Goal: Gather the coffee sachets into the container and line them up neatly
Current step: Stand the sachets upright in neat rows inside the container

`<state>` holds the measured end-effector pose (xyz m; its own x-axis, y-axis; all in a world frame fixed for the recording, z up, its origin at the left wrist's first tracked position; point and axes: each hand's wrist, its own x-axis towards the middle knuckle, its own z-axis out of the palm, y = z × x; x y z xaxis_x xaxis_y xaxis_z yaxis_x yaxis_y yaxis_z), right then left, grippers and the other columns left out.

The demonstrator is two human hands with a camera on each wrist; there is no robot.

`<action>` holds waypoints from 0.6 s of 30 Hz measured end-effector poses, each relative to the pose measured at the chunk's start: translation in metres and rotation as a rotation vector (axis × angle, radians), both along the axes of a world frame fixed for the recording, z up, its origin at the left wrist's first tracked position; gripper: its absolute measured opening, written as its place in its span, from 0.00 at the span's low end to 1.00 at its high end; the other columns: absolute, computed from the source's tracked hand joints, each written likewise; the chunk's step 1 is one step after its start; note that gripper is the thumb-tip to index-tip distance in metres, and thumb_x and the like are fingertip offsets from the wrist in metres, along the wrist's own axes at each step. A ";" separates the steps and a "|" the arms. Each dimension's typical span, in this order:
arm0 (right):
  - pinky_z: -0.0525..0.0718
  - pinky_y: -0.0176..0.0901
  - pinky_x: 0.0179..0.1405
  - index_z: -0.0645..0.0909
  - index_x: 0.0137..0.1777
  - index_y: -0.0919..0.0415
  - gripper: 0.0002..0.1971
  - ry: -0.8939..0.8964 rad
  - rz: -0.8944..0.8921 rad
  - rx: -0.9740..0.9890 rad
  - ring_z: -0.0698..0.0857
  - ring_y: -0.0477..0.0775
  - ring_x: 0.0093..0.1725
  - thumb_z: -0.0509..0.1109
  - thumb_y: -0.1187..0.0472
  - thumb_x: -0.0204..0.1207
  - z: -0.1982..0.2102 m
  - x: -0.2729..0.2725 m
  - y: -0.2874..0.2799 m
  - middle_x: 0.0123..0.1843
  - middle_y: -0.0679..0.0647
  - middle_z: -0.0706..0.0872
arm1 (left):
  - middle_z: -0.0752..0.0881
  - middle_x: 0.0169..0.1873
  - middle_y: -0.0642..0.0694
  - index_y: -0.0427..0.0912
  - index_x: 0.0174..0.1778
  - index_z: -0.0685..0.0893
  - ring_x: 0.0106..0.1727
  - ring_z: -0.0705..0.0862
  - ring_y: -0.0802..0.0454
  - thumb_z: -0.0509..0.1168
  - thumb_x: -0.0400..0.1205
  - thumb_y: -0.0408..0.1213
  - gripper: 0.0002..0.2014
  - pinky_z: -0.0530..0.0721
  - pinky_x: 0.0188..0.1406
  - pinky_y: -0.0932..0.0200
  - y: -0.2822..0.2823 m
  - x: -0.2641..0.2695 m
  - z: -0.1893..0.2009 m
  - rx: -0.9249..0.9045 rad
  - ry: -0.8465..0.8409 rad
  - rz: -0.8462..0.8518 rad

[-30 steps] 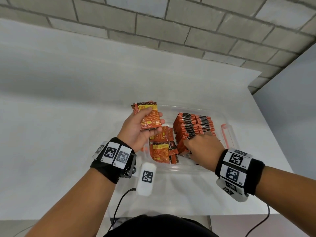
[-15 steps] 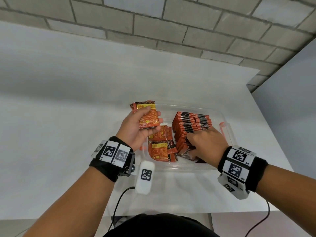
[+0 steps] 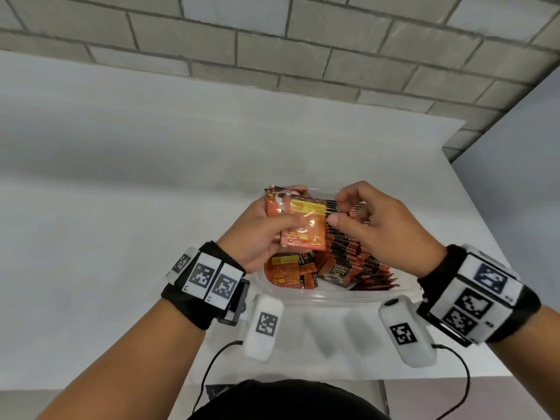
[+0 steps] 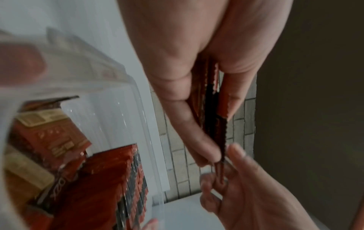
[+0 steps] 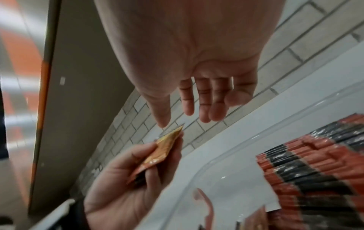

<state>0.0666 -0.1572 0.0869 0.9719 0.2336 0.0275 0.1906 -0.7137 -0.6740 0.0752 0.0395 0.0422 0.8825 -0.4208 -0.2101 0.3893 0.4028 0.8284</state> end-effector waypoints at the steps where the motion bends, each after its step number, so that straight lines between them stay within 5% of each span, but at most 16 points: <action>1: 0.77 0.27 0.34 0.76 0.59 0.47 0.15 0.024 -0.002 0.035 0.80 0.43 0.36 0.73 0.52 0.74 0.002 0.000 0.003 0.48 0.42 0.81 | 0.90 0.45 0.43 0.40 0.62 0.79 0.44 0.91 0.48 0.66 0.76 0.23 0.19 0.90 0.35 0.51 -0.003 -0.002 0.000 0.024 -0.018 -0.030; 4: 0.78 0.27 0.38 0.76 0.64 0.46 0.20 0.075 0.026 0.041 0.81 0.44 0.38 0.74 0.54 0.73 0.001 0.001 0.003 0.47 0.41 0.82 | 0.90 0.45 0.42 0.41 0.60 0.81 0.43 0.90 0.47 0.67 0.77 0.27 0.16 0.90 0.36 0.52 -0.011 -0.004 -0.001 0.078 -0.031 -0.063; 8: 0.79 0.33 0.39 0.81 0.45 0.48 0.08 -0.030 -0.035 0.162 0.81 0.45 0.37 0.76 0.60 0.72 -0.001 0.003 -0.002 0.38 0.44 0.85 | 0.90 0.42 0.45 0.45 0.55 0.83 0.40 0.89 0.50 0.68 0.72 0.44 0.17 0.90 0.36 0.56 -0.016 -0.004 -0.001 0.083 -0.005 -0.026; 11: 0.77 0.30 0.36 0.79 0.39 0.49 0.09 -0.215 -0.084 0.212 0.79 0.42 0.34 0.76 0.62 0.72 0.001 -0.001 -0.003 0.35 0.44 0.82 | 0.88 0.40 0.42 0.45 0.55 0.82 0.37 0.87 0.49 0.66 0.69 0.54 0.22 0.89 0.39 0.54 -0.015 -0.001 -0.002 0.036 0.056 0.027; 14: 0.76 0.30 0.37 0.81 0.39 0.55 0.08 -0.305 0.022 0.129 0.78 0.42 0.36 0.78 0.64 0.70 -0.007 -0.008 0.001 0.38 0.46 0.80 | 0.88 0.42 0.38 0.43 0.56 0.84 0.38 0.88 0.46 0.70 0.72 0.49 0.20 0.89 0.38 0.54 -0.016 0.001 -0.003 -0.048 0.091 0.025; 18: 0.75 0.30 0.43 0.87 0.45 0.57 0.09 -0.183 0.162 0.041 0.78 0.39 0.43 0.78 0.54 0.68 -0.018 -0.011 -0.004 0.44 0.49 0.79 | 0.87 0.53 0.34 0.34 0.65 0.79 0.50 0.88 0.40 0.68 0.71 0.33 0.25 0.89 0.44 0.47 -0.017 0.003 -0.002 -0.077 0.090 0.072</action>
<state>0.0556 -0.1616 0.0688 0.8998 0.3813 0.2123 0.4220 -0.6363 -0.6458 0.0781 0.0230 0.0403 0.8900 -0.3753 -0.2591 0.4284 0.4932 0.7571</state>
